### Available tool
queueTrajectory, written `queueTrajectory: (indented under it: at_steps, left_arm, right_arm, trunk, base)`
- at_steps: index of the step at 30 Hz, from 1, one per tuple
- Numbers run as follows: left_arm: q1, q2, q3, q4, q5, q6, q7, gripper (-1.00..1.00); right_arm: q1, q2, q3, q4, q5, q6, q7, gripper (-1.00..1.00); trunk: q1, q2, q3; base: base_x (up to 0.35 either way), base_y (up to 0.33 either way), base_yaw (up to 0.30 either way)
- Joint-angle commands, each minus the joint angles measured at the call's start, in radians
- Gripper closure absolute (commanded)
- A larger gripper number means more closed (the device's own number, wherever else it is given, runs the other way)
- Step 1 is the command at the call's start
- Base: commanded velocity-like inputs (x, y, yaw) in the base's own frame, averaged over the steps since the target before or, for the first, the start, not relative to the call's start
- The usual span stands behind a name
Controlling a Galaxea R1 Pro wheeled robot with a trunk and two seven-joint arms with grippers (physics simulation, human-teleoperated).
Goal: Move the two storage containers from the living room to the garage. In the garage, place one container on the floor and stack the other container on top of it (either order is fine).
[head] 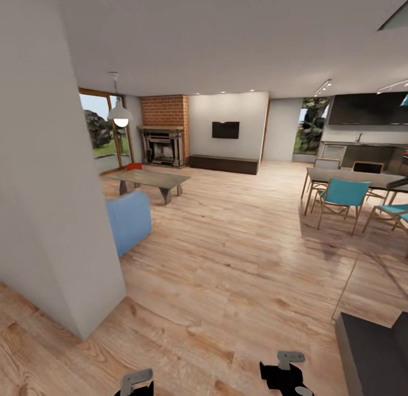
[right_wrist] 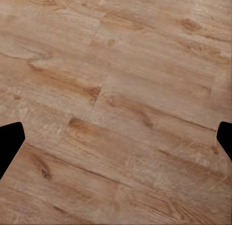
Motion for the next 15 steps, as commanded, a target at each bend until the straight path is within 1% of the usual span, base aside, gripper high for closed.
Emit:
queueTrajectory:
  at_steps: [1, 15]
  left_arm:
    - [-0.001, -0.001, 0.004, 0.001, -0.002, -0.003, 0.0, -1.0]
    - [0.0, -0.002, 0.004, 0.001, -0.002, -0.003, 0.0, -1.0]
  right_arm:
    - [0.0, -0.001, 0.009, 0.001, -0.011, -0.003, -0.004, -1.0]
    - [0.0, -0.001, 0.009, 0.002, -0.013, -0.002, -0.004, -1.0]
  trunk:
    - [0.001, -0.001, 0.0]
    - [0.001, -0.001, 0.0]
  base:
    - [0.325, -0.13, 0.0]
    - [0.325, -0.132, 0.0]
